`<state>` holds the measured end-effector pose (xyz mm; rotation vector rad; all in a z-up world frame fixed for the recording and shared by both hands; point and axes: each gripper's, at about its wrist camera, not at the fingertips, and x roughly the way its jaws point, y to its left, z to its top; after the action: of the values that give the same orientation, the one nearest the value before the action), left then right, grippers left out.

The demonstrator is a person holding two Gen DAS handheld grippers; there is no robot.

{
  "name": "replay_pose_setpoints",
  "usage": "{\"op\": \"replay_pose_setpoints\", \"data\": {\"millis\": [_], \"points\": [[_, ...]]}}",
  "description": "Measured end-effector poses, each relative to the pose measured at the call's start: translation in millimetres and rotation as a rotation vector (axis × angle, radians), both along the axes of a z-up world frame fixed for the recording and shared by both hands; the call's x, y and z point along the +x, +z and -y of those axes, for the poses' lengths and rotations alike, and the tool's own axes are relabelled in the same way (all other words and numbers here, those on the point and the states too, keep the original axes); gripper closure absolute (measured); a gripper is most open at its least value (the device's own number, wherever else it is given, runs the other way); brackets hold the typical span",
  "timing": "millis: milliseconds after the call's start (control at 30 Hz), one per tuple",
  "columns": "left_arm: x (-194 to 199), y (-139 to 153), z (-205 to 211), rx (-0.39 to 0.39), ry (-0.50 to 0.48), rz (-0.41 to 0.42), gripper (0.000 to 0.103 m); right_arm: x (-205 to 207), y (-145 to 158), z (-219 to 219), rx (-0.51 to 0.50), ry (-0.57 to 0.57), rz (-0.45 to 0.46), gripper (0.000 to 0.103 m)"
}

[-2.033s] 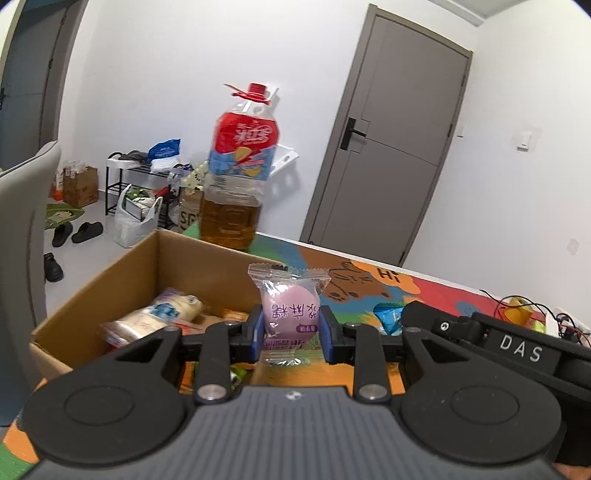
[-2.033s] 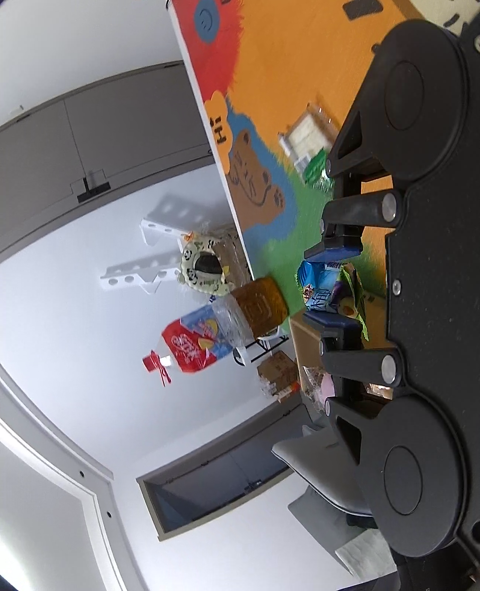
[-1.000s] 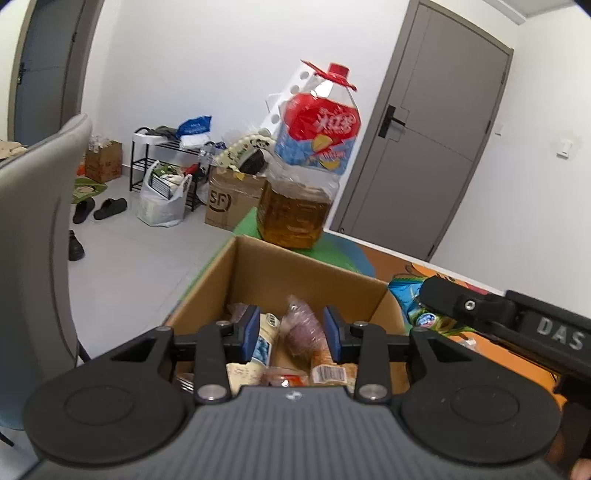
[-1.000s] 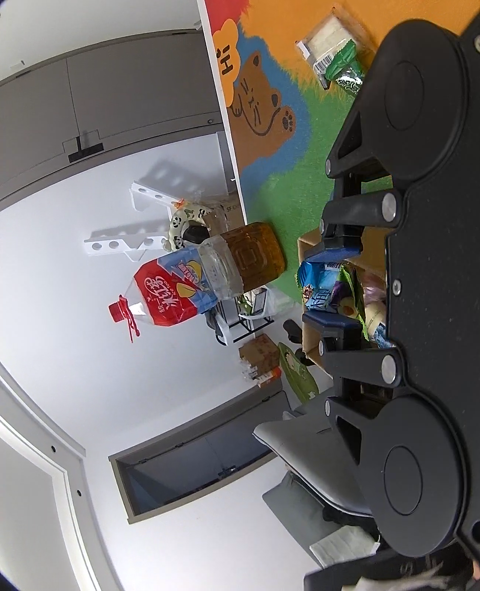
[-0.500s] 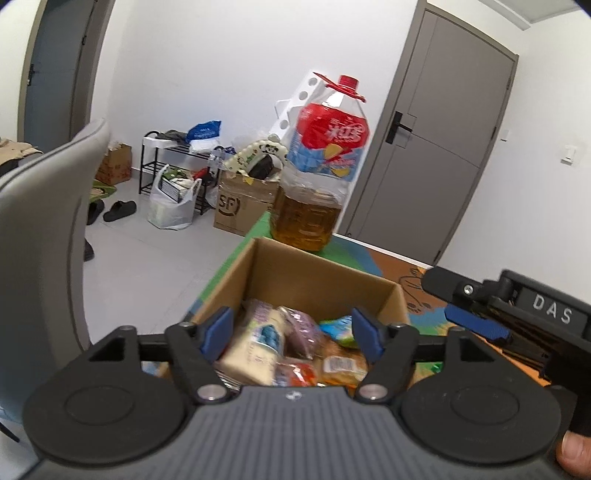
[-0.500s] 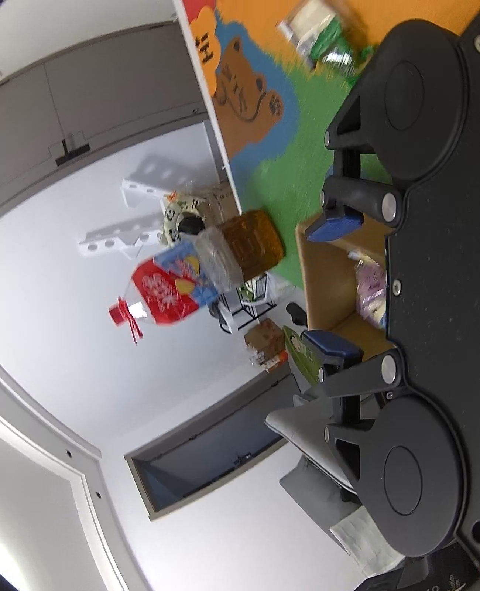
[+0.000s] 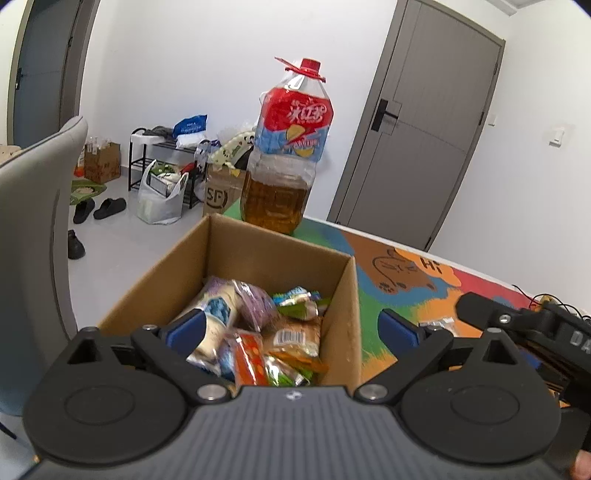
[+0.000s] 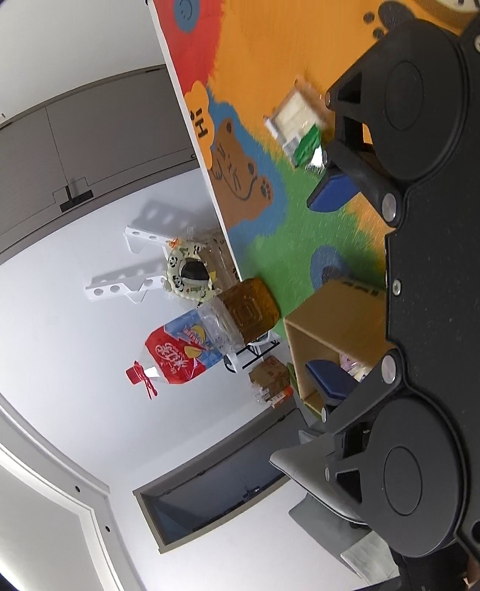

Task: Organize snacks
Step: 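Move both grippers back toward the green packet and clear-wrapped bread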

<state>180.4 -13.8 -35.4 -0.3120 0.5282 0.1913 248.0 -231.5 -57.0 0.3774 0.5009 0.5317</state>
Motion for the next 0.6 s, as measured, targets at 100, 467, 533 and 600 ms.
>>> {"op": "replay_pose_setpoints", "data": {"millis": [100,467,533,600], "points": [[-2,0,8,0.004,-0.011,-0.013,0.004,-2,-1,11,0.0,-0.008,-0.004,0.01],[-5,6,47,0.022,-0.077,-0.025,0.003,-8,-5,45,0.006,-0.043,-0.02,0.005],[-4,7,54,0.03,-0.087,-0.025,0.003,-7,-6,53,0.007,-0.059,-0.025,0.005],[-2,8,62,0.035,-0.101,-0.022,0.003,-7,-9,62,0.014,-0.067,-0.034,0.005]]}}
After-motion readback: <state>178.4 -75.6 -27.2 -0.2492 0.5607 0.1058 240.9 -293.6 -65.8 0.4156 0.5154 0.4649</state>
